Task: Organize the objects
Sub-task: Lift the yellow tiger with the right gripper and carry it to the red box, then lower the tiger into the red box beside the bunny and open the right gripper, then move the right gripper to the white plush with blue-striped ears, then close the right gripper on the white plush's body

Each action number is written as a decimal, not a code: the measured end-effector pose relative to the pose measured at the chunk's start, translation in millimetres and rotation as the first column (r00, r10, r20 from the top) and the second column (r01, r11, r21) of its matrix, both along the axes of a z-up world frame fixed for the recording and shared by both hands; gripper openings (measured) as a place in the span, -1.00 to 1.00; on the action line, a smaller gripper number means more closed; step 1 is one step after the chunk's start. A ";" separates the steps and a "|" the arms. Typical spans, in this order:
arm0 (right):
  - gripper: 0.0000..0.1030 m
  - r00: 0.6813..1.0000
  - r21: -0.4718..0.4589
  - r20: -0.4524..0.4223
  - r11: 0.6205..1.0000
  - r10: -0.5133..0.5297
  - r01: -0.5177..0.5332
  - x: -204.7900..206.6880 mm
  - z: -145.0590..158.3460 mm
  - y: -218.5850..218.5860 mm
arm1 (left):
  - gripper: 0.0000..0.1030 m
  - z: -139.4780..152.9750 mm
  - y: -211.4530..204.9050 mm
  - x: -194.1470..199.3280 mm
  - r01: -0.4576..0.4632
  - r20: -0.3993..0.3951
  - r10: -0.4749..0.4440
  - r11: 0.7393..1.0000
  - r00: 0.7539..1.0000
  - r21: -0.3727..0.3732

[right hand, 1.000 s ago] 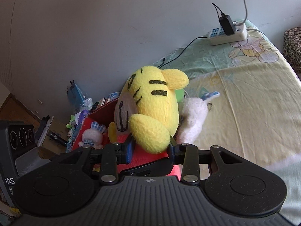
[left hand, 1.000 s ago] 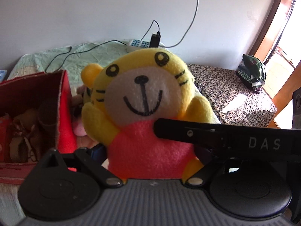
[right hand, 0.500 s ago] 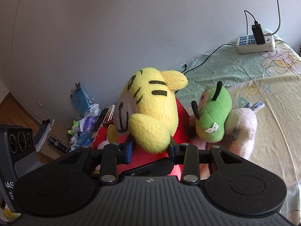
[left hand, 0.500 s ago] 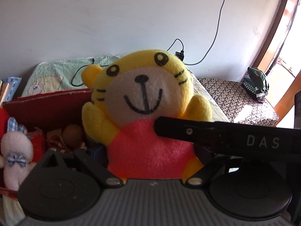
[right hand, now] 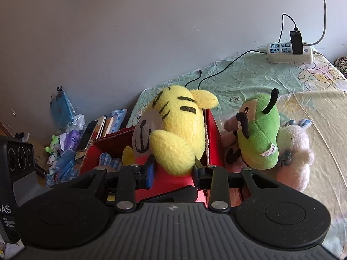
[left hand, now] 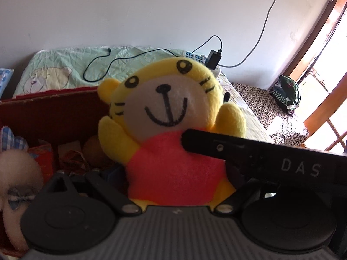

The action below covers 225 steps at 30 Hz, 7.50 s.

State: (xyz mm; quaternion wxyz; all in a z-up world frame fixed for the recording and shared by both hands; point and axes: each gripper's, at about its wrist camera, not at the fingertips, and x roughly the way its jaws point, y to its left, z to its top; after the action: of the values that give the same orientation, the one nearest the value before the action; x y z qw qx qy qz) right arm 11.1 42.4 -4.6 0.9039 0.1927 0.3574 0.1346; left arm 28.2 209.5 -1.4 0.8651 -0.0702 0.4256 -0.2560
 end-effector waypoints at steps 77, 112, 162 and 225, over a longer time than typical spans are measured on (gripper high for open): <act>-0.25 0.990 0.035 -0.066 0.992 -0.122 0.125 -49.0 -9.9 -11.2 | 0.90 -1.3 -14.9 -33.0 0.034 0.011 -0.038 0.976 0.999 0.215; -0.25 0.988 0.099 -0.137 0.994 0.067 -0.054 -37.7 -45.3 -118.4 | 0.91 9.4 -67.3 -67.4 -0.272 0.078 0.261 0.912 0.962 0.306; -0.06 0.916 0.263 -0.356 0.960 0.185 -0.091 76.4 -113.9 -194.9 | 0.48 -110.1 -210.1 17.9 -0.026 0.009 0.025 0.973 1.000 0.227; -0.31 0.904 0.346 -0.400 0.938 0.153 -0.006 -10.1 -101.0 -264.4 | 0.01 -92.6 -234.2 -27.2 0.088 -0.148 -0.084 0.996 0.985 0.018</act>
State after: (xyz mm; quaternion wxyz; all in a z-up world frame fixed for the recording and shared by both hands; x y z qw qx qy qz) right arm 1.0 -222.0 -105.7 0.7527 0.3537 0.5231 0.1862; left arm 1.1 -24.6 -94.1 0.8204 -0.0597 0.4938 -0.2821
